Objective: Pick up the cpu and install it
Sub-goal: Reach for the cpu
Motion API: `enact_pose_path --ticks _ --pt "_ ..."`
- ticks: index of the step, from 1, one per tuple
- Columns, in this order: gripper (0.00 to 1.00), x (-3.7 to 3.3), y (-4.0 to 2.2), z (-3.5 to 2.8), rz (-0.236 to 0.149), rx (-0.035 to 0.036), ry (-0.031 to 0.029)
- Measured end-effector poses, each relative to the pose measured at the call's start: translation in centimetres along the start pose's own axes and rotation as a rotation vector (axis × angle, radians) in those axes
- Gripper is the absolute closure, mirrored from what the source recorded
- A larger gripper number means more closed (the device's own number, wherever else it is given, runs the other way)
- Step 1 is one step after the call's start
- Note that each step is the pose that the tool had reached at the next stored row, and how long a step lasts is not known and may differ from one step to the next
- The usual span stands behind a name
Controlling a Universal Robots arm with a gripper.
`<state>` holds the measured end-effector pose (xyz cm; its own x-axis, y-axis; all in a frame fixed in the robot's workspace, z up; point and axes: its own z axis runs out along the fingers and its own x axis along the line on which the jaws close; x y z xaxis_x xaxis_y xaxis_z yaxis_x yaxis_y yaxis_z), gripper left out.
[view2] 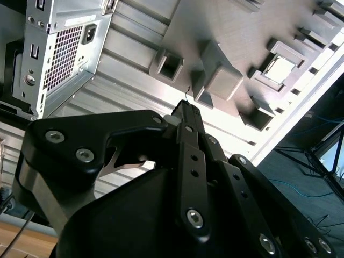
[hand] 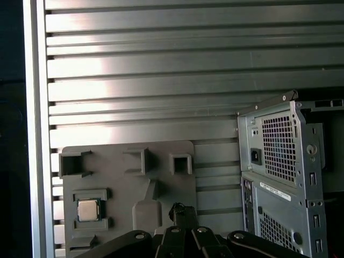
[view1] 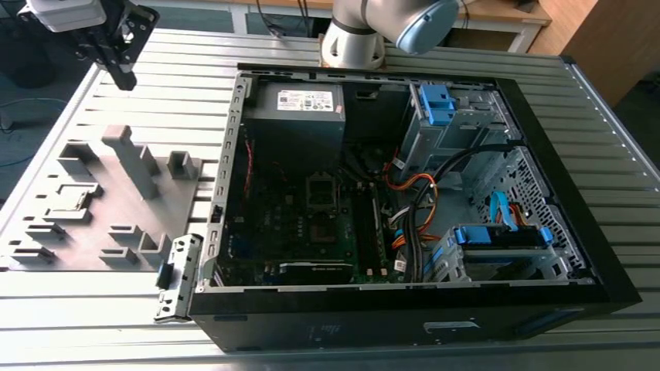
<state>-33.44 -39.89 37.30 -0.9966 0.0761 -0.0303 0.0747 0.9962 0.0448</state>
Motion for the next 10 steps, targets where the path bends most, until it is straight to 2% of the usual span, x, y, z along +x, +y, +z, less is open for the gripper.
enact_pose_path --ticks 10 --pt "0.89 0.11 -0.11 0.02 0.000 0.0000 0.0000"
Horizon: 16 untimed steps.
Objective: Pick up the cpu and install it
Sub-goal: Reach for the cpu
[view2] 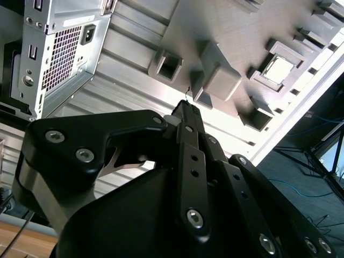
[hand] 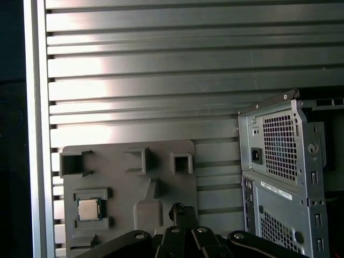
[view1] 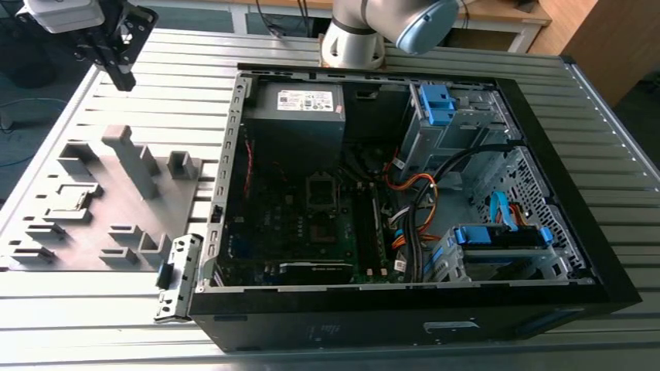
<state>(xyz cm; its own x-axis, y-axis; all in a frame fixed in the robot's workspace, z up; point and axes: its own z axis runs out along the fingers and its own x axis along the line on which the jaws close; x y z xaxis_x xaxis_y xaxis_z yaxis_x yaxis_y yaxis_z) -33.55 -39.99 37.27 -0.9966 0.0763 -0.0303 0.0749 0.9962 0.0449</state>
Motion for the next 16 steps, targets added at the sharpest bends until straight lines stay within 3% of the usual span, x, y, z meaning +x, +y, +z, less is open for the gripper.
enact_pose_path --ticks 10,16 --pt "0.89 0.11 -0.01 0.00 0.000 0.0000 0.0000" --pt "0.89 0.57 -0.05 0.10 0.000 0.0005 0.0000"
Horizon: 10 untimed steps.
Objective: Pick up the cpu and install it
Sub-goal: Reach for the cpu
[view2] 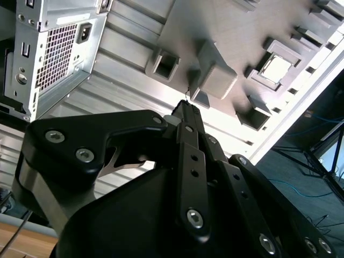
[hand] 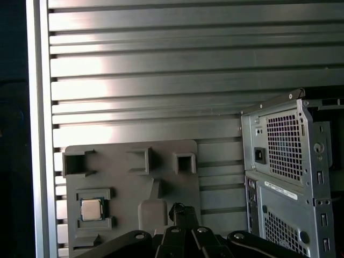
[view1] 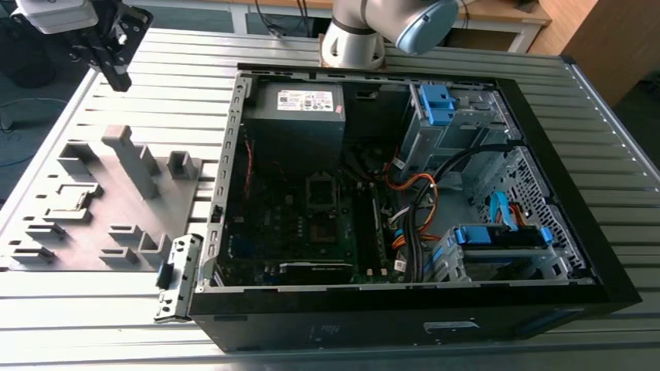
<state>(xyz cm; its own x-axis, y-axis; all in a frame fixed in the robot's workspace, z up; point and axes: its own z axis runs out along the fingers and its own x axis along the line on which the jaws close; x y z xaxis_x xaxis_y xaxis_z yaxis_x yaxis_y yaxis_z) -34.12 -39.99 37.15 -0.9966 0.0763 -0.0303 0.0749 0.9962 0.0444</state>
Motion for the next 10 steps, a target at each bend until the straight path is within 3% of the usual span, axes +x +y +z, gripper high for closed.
enact_pose_path --ticks 10 --pt "0.89 2.33 -0.21 0.45 0.000 0.0011 -0.0002"
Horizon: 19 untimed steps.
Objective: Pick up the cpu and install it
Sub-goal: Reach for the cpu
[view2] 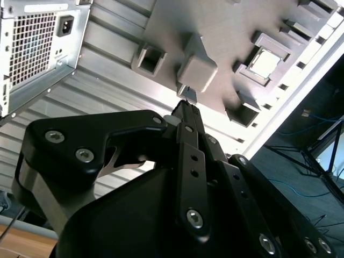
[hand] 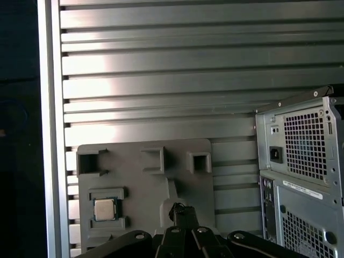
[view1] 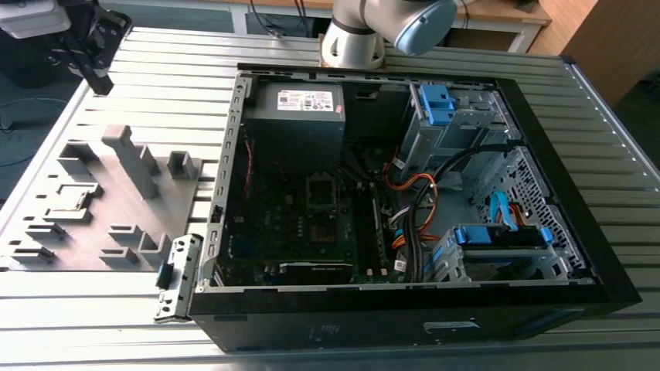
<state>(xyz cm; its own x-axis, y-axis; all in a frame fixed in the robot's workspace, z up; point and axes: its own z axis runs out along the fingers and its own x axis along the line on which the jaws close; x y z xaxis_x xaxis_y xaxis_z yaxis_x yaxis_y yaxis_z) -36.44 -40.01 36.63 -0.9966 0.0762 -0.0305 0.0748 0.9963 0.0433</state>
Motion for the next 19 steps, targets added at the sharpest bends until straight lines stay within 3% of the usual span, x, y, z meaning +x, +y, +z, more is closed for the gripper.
enact_pose_path --ticks 3,11,16,19 --pt "0.89 0.64 -0.05 0.05 0.000 0.0001 0.0001" --pt "0.89 0.74 -0.13 0.22 0.000 0.0002 0.0009" --pt "0.89 0.98 -0.70 0.66 0.000 0.0003 0.0029" --pt "0.89 1.06 -1.27 1.01 0.000 0.0007 0.0075"
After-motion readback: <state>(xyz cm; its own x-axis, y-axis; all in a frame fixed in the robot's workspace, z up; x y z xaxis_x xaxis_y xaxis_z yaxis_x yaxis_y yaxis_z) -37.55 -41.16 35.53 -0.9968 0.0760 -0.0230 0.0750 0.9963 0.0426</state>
